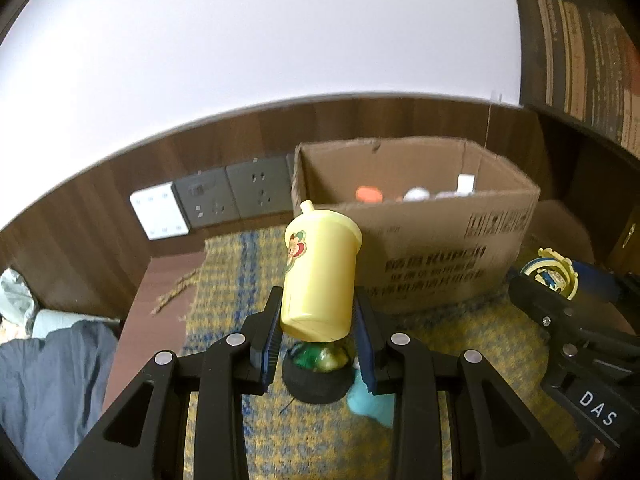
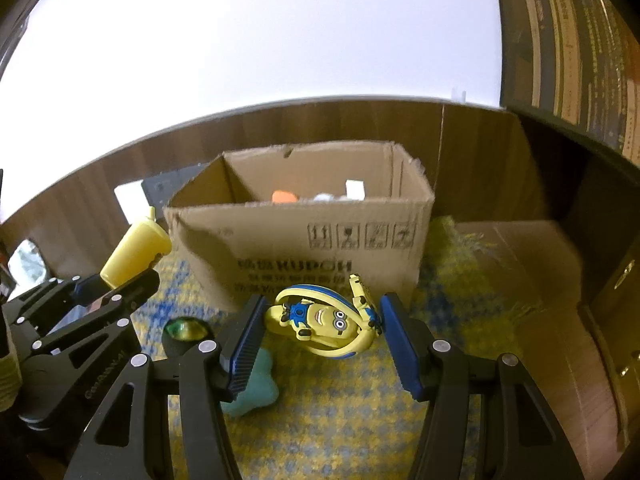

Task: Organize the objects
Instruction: 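Lift the cup and keychain with both tools and carry them over the box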

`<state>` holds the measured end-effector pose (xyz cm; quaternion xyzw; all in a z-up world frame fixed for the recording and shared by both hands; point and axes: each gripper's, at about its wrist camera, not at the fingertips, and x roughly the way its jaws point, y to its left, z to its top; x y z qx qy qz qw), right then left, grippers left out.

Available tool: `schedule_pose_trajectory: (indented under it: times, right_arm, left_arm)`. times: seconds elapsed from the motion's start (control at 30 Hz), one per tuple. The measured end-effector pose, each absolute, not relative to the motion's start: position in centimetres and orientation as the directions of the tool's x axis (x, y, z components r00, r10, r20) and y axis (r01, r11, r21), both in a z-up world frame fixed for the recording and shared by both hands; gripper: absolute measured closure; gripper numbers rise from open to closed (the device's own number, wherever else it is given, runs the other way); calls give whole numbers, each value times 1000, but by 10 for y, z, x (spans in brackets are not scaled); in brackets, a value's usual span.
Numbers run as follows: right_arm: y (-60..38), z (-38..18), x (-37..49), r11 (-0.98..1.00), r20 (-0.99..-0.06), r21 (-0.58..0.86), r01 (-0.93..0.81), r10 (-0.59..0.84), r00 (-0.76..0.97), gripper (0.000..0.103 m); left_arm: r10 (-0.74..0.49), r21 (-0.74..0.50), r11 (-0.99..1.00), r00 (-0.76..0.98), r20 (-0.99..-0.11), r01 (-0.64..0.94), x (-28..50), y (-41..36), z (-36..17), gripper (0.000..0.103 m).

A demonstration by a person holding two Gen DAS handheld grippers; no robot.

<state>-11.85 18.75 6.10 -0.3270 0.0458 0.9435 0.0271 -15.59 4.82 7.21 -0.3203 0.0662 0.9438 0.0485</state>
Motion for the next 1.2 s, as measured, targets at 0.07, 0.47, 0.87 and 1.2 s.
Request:
schedule_pose_trajectory:
  times: [0.07,0.47,0.87,1.2]
  right_arm:
    - [189,67,-119,-994,-606,62,-86,31,-795,45]
    - [195,88,-127,-993,-555,23,-114,82,-828,45]
    - [199,112,-145,-992,-504,-8,-127,114,-856,45]
    - [204,125,-171,-991,-490,-16,-135,125,-863,45]
  left_arm:
    - [56,92,-986,-798,-601,-139,-158,50,79,70]
    - [72,96,-984,-834,-548,-148,-170,62,102,70]
    - [79,88,-986,-859,-506,-143,-184,64,122,70]
    - [68,86,-988,-863,-500,-128,-213,64,132,70]
